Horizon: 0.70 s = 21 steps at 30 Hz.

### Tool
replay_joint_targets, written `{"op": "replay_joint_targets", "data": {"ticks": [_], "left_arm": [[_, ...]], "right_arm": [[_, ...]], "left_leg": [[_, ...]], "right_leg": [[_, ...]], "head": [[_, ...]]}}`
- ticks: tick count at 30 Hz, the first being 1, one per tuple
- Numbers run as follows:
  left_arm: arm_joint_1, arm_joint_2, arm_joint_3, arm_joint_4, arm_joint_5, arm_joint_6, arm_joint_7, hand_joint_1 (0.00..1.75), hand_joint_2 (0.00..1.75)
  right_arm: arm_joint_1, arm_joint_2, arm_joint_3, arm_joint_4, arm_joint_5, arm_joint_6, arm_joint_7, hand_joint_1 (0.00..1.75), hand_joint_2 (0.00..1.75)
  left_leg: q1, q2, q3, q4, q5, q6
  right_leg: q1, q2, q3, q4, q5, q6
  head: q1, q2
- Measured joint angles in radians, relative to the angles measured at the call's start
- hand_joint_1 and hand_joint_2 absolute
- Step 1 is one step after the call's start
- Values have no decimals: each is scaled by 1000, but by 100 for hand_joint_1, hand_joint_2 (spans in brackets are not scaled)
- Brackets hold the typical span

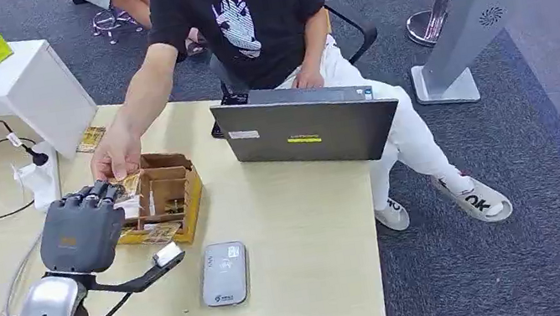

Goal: Pass the card to the sensor for recognition and then transmit it.

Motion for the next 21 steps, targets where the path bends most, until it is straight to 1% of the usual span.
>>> {"op": "replay_joint_targets", "data": {"ticks": [9, 12, 14, 17, 21], "left_arm": [[22, -5, -1, -3, 0, 3, -3, 0, 175], [25, -11, -1, -3, 2, 9, -3, 0, 175], [28, -34, -4, -3, 5, 25, -10, 0, 175], [50, -75, -34, -2, 0, 51, -8, 0, 175], [87, -108, -88, 22, 0, 79, 29, 0, 175]], "right_arm": [[0, 0, 0, 0, -3, 0, -5, 0, 175], [-2, 0, 0, 0, -14, 0, 21, 0, 175], [-6, 1, -1, 0, -24, 0, 32, 0, 175], [-7, 1, -1, -2, -28, 0, 33, 0, 175], [-8, 1, -2, -2, -35, 0, 26, 0, 175]], "left_leg": [[0, 0, 1, 0, 1, 0], [0, 0, 1, 0, 1, 0], [0, 0, 1, 0, 1, 0], [0, 0, 1, 0, 1, 0], [-1, 0, 0, 0, 0, 0]], "right_leg": [[0, 0, 0, 0, 1, -1], [0, 0, 0, 0, 1, -1], [0, 0, 0, 0, 1, -1], [0, 0, 0, 0, 1, -1], [0, 0, 0, -1, 1, -1]], "head": [[0, 0], [0, 0], [0, 0], [0, 0], [0, 0]]}}
